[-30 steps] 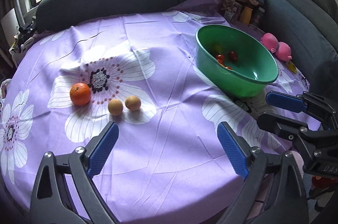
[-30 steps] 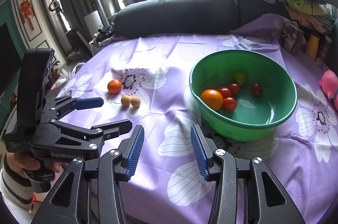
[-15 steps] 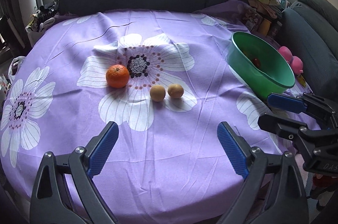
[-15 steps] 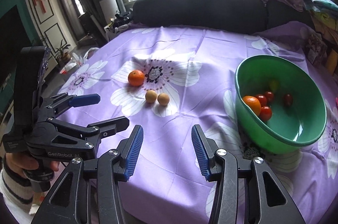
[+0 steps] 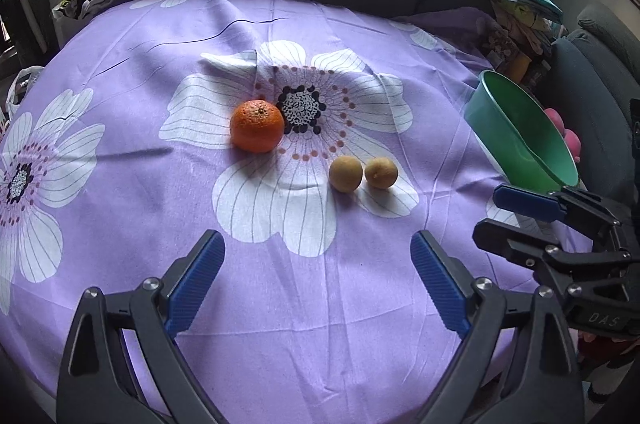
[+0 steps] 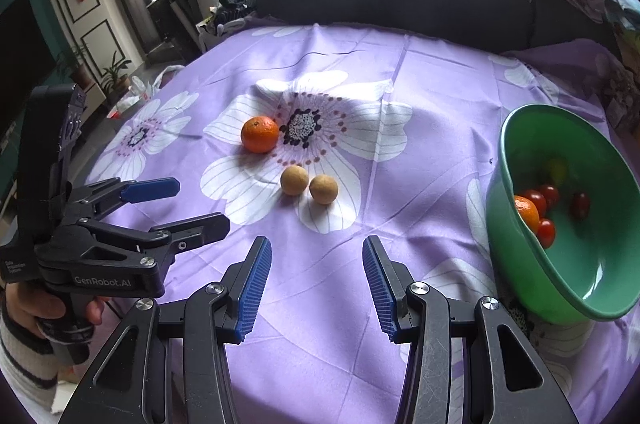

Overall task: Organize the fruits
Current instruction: 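Move both grippers back toward the two tan round fruits, then grasp a tan fruit with the right gripper while the left gripper grasps the other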

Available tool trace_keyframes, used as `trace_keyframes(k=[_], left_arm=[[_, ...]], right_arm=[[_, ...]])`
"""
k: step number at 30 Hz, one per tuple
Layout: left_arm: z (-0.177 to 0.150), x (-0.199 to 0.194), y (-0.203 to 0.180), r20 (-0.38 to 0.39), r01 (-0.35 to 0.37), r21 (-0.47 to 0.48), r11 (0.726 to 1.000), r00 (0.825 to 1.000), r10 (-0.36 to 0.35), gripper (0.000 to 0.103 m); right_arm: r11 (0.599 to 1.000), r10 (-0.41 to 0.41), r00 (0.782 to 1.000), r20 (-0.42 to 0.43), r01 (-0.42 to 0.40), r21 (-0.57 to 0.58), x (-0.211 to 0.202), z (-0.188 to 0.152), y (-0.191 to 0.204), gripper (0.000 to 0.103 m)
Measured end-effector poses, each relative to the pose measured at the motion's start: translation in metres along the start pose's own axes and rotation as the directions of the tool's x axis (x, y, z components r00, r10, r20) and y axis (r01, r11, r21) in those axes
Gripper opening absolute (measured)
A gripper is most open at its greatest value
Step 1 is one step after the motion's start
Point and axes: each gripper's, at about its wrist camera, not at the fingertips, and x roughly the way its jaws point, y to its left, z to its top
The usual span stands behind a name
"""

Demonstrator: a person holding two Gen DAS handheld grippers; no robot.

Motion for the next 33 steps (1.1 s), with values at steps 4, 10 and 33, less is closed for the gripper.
trace_keyframes(k=[4,10,33], left_arm=[[0.01,0.008,0.002,-0.007,0.038,-0.001,0.999,0.999,-0.038,0.089],[0.021,0.017,0.01,-0.017,0.077,-0.015,0.997,0.997,-0.077,0.08],[0.042,0.061,0.002,-0.095,0.081,0.02,0.997,0.992,-0.079,0.048]], right_arm=[[1.0,-0.011,1.0,-0.026,0.01,-0.025,0.017,0.007,0.0,0.048],[0.996,-0.029,0.998,-0.059,0.023,-0.089,0.04,0.019,-0.001,0.048],[0.979,-0.018,0.99,-0.142,-0.011,-0.205,0.09,0.036,-0.001,0.027]])
